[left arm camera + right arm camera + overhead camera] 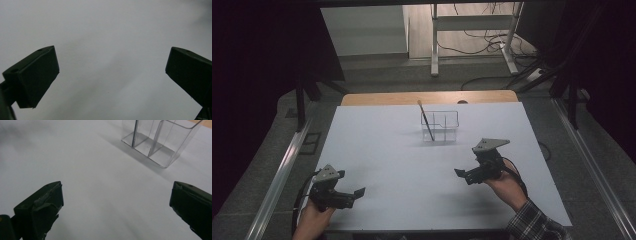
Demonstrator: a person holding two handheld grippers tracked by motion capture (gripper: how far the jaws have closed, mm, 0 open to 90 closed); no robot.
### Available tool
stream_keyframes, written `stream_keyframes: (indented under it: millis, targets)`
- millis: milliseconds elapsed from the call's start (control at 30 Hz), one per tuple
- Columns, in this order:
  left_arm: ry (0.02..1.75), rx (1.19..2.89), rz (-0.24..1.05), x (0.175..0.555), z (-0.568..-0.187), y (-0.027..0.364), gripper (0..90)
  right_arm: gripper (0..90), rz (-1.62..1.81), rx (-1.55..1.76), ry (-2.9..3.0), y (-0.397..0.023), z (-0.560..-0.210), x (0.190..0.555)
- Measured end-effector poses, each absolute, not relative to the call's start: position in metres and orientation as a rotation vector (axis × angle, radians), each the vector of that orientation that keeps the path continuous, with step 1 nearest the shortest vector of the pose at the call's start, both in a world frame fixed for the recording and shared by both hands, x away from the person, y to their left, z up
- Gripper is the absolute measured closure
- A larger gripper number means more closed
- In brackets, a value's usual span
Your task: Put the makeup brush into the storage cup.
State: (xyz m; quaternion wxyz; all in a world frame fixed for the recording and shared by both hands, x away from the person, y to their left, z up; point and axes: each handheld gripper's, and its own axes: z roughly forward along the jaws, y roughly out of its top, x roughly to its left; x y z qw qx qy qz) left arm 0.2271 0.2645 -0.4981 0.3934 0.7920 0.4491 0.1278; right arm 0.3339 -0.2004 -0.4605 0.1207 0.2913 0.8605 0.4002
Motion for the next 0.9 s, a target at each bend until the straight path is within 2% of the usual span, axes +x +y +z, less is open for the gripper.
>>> stream_keyframes:
  millis: [900]
  targets:
    - [1.118,2.043,0.307,0.227,-0.499,0.261,0.0,0.0,1.132,0.880,2.498,-0.224,-0.463,0.314]
